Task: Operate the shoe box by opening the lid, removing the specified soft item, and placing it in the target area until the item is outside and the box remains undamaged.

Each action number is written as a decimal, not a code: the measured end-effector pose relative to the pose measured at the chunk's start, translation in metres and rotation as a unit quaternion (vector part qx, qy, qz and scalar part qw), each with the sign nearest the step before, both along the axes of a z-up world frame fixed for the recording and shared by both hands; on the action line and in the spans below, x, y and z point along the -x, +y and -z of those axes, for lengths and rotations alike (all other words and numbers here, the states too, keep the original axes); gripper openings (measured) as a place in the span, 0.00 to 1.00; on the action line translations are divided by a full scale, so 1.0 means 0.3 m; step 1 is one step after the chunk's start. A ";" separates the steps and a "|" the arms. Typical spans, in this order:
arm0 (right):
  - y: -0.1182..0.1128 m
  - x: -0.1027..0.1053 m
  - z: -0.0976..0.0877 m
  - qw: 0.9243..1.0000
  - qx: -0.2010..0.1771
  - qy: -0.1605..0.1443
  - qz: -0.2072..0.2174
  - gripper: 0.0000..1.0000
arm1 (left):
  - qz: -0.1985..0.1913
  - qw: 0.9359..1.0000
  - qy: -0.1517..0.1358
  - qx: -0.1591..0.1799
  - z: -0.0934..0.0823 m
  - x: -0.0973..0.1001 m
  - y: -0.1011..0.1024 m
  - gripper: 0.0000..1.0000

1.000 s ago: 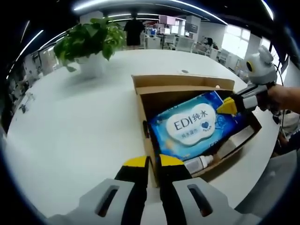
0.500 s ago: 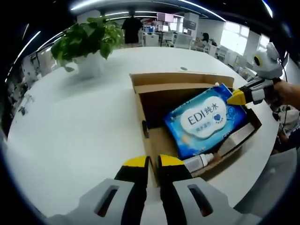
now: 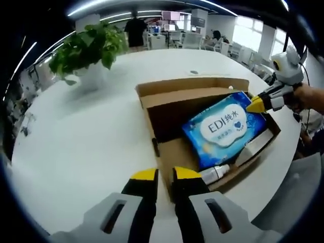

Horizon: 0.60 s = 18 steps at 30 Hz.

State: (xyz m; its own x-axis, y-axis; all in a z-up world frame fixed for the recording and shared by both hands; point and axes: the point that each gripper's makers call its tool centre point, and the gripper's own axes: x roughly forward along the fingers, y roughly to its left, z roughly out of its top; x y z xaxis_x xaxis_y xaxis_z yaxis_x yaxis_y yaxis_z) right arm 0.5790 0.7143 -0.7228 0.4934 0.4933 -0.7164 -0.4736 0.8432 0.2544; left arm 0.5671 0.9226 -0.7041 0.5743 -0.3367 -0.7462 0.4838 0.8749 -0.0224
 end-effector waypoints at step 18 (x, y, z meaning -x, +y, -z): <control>-0.029 -0.004 0.043 1.000 0.003 0.012 0.008 0.00 | 0.062 0.998 0.009 -0.011 0.043 -0.038 -0.141 0.16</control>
State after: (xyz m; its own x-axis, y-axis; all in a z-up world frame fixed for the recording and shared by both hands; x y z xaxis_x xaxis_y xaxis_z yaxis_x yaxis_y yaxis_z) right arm 0.5802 0.7057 -0.7356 0.4832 0.4819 -0.7310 -0.4544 0.8516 0.2611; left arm 0.5784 0.8802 -0.7170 0.5162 -0.3876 -0.7638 0.5884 0.8085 -0.0126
